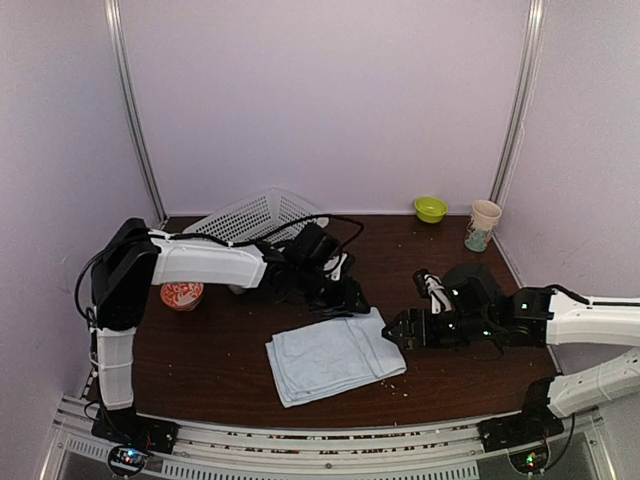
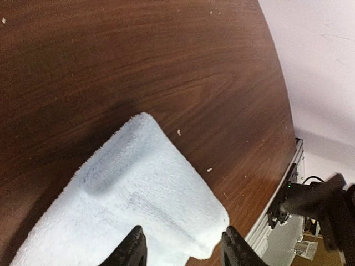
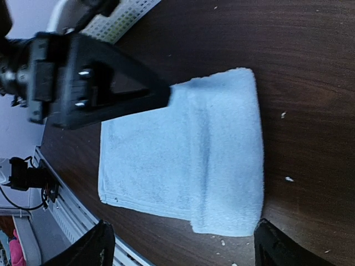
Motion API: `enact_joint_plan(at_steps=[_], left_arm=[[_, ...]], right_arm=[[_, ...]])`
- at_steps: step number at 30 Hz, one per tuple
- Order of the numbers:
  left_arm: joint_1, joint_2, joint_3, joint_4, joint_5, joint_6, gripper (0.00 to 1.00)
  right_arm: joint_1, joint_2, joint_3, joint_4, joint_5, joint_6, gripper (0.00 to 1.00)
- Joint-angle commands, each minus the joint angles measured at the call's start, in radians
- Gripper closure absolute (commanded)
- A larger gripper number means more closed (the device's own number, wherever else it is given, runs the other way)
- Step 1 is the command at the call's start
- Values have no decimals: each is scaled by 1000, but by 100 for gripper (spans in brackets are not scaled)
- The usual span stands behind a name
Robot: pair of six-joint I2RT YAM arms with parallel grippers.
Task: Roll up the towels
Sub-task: Roll the towel at the center of the board.
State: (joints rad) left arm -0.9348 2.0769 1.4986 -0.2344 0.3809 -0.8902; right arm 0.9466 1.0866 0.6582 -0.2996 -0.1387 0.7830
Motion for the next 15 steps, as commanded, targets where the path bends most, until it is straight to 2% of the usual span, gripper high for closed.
enact_joint_plan(at_steps=[1,6,11,15], left_arm=[[5,-154,-43,-28,-68,18,53],[-4,-297,-133,-146,-219,61,53],[-12,-419,-332,-235,-410,91,57],[-13,-460,-464,-225,-457,82,62]], right_arm=[[-102,-63,-124,45,28,19,13],[-157,-45,-221,227,-55,35,16],[-161,59,-248,353,-109,69,19],[-161,155,-250,428,-138,95,23]])
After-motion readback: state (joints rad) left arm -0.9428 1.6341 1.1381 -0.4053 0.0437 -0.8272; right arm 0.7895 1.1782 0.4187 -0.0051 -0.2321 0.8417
